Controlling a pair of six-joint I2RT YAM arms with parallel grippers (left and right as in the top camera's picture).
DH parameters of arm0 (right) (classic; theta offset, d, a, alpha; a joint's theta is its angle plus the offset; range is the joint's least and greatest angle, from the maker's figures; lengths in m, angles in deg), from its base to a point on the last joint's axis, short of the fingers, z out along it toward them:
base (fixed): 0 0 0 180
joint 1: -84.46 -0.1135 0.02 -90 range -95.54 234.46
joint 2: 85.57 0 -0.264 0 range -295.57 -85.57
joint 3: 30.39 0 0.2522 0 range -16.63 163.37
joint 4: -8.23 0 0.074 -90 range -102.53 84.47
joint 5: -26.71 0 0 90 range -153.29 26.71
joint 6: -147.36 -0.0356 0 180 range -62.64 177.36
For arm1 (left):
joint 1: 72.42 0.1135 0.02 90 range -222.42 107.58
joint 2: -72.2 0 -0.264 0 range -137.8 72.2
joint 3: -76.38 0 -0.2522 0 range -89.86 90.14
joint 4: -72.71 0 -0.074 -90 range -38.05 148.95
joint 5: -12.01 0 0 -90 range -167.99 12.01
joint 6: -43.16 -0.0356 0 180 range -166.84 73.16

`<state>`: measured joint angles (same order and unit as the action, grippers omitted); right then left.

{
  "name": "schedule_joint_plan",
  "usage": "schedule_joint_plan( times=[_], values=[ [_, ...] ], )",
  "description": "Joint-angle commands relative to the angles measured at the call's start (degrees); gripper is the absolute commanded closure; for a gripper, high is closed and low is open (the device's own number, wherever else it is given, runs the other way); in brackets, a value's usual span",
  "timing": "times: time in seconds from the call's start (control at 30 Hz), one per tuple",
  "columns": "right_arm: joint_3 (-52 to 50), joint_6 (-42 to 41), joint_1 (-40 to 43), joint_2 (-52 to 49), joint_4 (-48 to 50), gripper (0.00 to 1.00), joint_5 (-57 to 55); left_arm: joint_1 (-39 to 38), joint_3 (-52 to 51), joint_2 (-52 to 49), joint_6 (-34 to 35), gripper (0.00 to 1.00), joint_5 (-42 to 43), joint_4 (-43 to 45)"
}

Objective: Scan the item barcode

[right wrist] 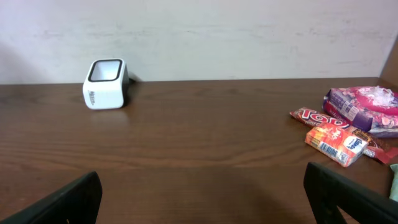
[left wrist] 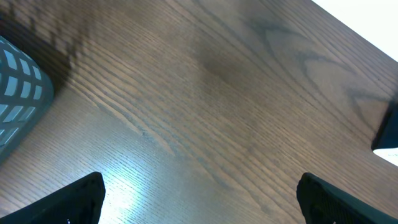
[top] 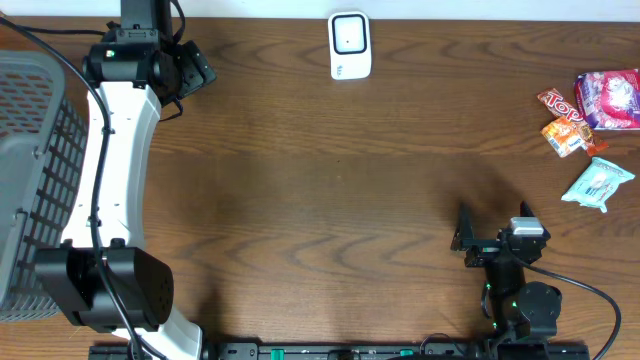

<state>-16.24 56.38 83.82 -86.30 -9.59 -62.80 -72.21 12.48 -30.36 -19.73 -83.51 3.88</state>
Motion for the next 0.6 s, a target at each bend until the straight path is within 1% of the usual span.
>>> schedule_joint_plan(
  times=[0.0,0.57],
  values=[
    [-0.1,0.6,-0.1,0.4,-0.3,0.01,0.5,0.0,-0.1,-0.2,-0.3,0.02,-0.8,0.0],
    [-0.1,0.6,-0.1,0.4,-0.2,0.01,0.5,0.0,-0.1,-0.2,-0.4,0.02,-1.4,-0.7]
  ],
)
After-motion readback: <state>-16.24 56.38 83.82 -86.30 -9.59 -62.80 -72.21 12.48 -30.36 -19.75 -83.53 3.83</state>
